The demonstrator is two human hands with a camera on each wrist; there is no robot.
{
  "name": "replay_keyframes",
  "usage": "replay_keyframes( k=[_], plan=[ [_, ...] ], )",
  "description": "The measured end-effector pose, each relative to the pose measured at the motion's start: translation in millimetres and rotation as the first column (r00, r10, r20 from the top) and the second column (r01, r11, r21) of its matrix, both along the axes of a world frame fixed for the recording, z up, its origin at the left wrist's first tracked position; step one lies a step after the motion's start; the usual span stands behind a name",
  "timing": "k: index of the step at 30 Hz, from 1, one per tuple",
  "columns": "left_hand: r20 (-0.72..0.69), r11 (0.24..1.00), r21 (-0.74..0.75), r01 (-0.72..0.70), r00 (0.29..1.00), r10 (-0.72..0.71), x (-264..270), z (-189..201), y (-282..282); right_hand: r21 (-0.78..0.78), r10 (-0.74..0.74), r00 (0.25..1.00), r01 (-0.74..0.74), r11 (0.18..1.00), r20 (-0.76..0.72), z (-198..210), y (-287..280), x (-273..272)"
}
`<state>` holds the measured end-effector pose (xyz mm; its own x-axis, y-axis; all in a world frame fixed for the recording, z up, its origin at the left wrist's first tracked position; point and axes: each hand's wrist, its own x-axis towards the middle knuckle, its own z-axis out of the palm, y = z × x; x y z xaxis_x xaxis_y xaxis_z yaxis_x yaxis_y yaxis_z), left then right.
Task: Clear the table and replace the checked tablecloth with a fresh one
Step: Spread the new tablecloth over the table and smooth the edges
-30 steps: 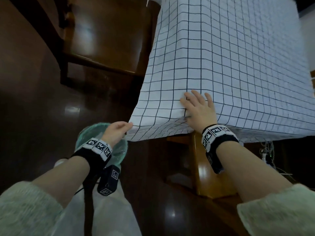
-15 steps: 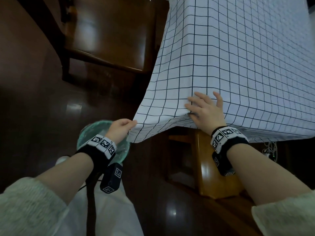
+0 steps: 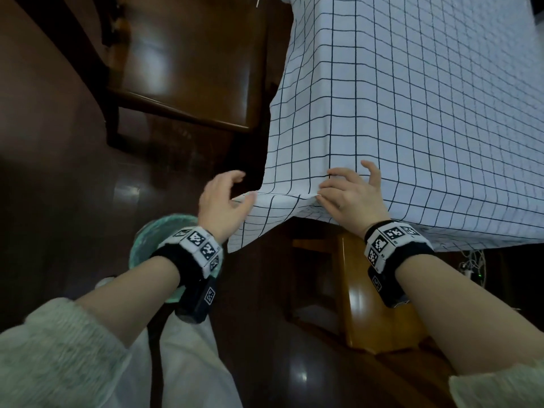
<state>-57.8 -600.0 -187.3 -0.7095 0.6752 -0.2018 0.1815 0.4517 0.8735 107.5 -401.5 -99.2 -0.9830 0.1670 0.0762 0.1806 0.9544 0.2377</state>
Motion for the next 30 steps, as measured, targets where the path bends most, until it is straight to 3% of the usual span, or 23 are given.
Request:
replay_keyframes(
  k=[2,4,6,8,12,17,30],
  plan=[
    [-0.191,0.962,-0.008,0.273,0.944,-0.269,4,16,22,0.030,0.012,1.000,-0.012,0.999,-0.006,-2,1,-2],
    [-0.360,0.877,-0.073,0.474,0.808,-0.467,13,21,44,0.061,0.024,1.000,-0.024,0.998,-0.004,-3,3,-3],
    [-0.487,0.828,-0.132,0.545,0.692,-0.533,21,21,64,0.070,0.038,0.999,-0.037,0.997,-0.005,-4,3,-3],
    [-0.588,0.838,-0.145,0.526,0.635,-0.501,30,22,79,0.059,0.052,0.999,-0.051,0.997,-0.011,-5,4,-2],
    [-0.681,0.895,-0.121,0.430,0.620,-0.390,36,23,91,0.065,0.116,0.992,-0.112,0.992,-0.058,-6,8,-4],
    [-0.673,0.887,-0.088,0.453,0.629,-0.388,33,19,85,0.078,0.208,0.977,-0.204,0.976,-0.049,-6,12,-1],
    [-0.614,0.850,-0.111,0.515,0.637,-0.466,4,8,71,0.149,0.107,0.994,-0.107,0.983,0.013,-5,6,-9]
  ],
)
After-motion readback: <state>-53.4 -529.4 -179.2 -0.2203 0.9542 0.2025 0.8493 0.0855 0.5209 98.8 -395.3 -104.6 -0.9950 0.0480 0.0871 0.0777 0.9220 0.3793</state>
